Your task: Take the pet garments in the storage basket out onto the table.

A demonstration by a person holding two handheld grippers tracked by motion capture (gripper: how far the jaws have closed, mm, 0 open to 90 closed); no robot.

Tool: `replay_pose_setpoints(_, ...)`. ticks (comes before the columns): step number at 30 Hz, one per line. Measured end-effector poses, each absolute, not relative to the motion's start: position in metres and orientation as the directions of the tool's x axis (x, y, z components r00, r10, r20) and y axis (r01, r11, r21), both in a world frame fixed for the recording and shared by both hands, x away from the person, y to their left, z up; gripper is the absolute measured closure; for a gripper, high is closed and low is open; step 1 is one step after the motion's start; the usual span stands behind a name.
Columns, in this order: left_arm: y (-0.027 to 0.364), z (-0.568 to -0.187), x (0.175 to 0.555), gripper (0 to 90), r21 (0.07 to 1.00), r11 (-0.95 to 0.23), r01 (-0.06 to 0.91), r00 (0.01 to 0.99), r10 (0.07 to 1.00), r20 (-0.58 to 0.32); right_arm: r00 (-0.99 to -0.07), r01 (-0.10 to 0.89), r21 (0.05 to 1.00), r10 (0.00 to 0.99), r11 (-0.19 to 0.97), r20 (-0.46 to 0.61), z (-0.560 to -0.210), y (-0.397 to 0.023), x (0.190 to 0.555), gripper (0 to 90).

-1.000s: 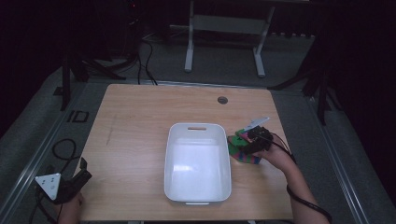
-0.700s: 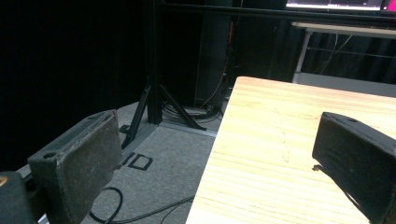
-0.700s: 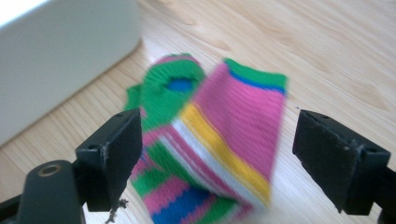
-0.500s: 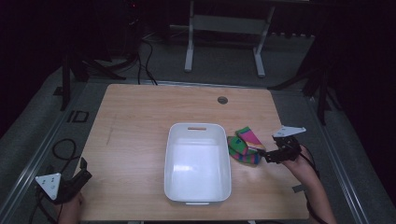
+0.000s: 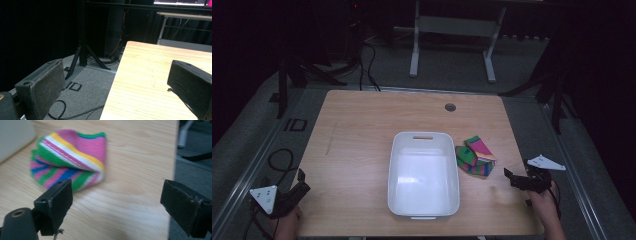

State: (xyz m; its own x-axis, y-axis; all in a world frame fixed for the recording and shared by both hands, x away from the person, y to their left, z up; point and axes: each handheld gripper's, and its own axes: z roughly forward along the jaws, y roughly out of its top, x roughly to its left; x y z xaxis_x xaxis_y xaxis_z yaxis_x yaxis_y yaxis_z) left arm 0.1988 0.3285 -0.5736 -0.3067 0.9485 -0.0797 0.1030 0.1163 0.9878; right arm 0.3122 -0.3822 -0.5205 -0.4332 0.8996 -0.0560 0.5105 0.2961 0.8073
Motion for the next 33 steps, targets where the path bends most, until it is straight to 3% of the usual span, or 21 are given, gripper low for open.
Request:
replay_pose_setpoints(13, 0.328, -0.574, 0.199, 1.9, 0.988, 0.115, 0.102, -0.306, 0.949, -0.078, -0.223, 0.451, 0.882, 0.974, 0.136, -0.036, -0.544, -0.41, 0.275, 10.7)
replay_pose_setpoints(20, 0.328, -0.574, 0.199, 1.9, 0.988, 0.113, 0.103, -0.307, 0.949, -0.076, -0.114, 0.344, 0.938, 0.993, 0.047, -0.009, -0.551, -0.42, 0.256, 10.7)
replay_pose_setpoints(33, 0.329, -0.574, 0.199, 1.9, 0.988, 0.115, 0.101, -0.305, 0.949, -0.079, -0.093, 0.357, 0.933, 0.996, 0.042, -0.01, -0.557, -0.421, 0.257, 10.8)
